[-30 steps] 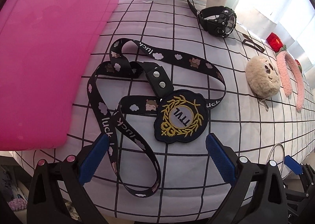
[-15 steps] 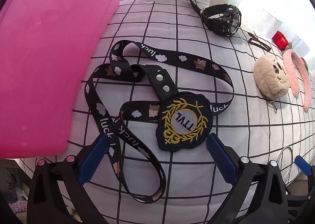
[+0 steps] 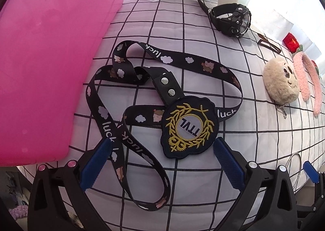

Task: Organize jewelry
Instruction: 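Grasp the black lanyard badge with the left tool while the right tool grips the second bangle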

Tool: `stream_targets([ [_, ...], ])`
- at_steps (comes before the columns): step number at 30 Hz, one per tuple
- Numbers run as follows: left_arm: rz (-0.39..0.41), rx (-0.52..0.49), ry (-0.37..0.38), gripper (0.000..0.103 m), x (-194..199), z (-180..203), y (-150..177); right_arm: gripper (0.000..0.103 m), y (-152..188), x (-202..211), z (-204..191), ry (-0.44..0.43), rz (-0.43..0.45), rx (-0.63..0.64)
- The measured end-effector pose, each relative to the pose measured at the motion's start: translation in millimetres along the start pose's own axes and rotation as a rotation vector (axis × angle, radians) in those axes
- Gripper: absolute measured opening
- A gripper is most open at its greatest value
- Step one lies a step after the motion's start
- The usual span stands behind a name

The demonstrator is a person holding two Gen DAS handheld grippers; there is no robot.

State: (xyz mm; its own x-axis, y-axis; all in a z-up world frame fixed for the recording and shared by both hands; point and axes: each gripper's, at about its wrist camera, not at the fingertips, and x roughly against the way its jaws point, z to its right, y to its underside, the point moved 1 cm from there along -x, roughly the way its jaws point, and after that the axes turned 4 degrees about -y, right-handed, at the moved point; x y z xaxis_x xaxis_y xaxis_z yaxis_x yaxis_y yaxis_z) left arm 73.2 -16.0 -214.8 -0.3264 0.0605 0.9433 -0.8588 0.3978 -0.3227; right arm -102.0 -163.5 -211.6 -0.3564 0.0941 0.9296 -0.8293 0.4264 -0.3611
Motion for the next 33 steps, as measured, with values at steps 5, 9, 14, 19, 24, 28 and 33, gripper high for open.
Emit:
stream_targets([
  [5, 0.002, 0.016, -0.003, 0.098, -2, -1, -5, 0.094, -3, -2, -1, -0.003, -0.016, 0.003],
  [9, 0.018, 0.022, -0.002, 0.097, -2, -2, -4, 0.094, -4, -2, -2, -0.011, -0.025, 0.013],
  [14, 0.030, 0.030, -0.006, 0.082, 4, -2, -1, 0.093, -3, -2, -3, -0.022, -0.030, 0.023],
  [19, 0.054, 0.004, -0.001, 0.051, 13, 5, 0, 0.088, -1, 0, -5, -0.026, -0.028, 0.030],
  [24, 0.059, 0.020, 0.011, 0.045, 17, 5, 2, 0.071, -1, 6, -7, -0.031, -0.012, 0.050],
  [28, 0.101, 0.012, 0.017, 0.031, 28, 6, 6, 0.071, 0, 7, -5, -0.043, -0.002, 0.045],
  [33, 0.114, -0.001, 0.039, 0.002, 38, 5, 8, 0.071, -1, 8, -6, -0.062, 0.006, 0.039],
])
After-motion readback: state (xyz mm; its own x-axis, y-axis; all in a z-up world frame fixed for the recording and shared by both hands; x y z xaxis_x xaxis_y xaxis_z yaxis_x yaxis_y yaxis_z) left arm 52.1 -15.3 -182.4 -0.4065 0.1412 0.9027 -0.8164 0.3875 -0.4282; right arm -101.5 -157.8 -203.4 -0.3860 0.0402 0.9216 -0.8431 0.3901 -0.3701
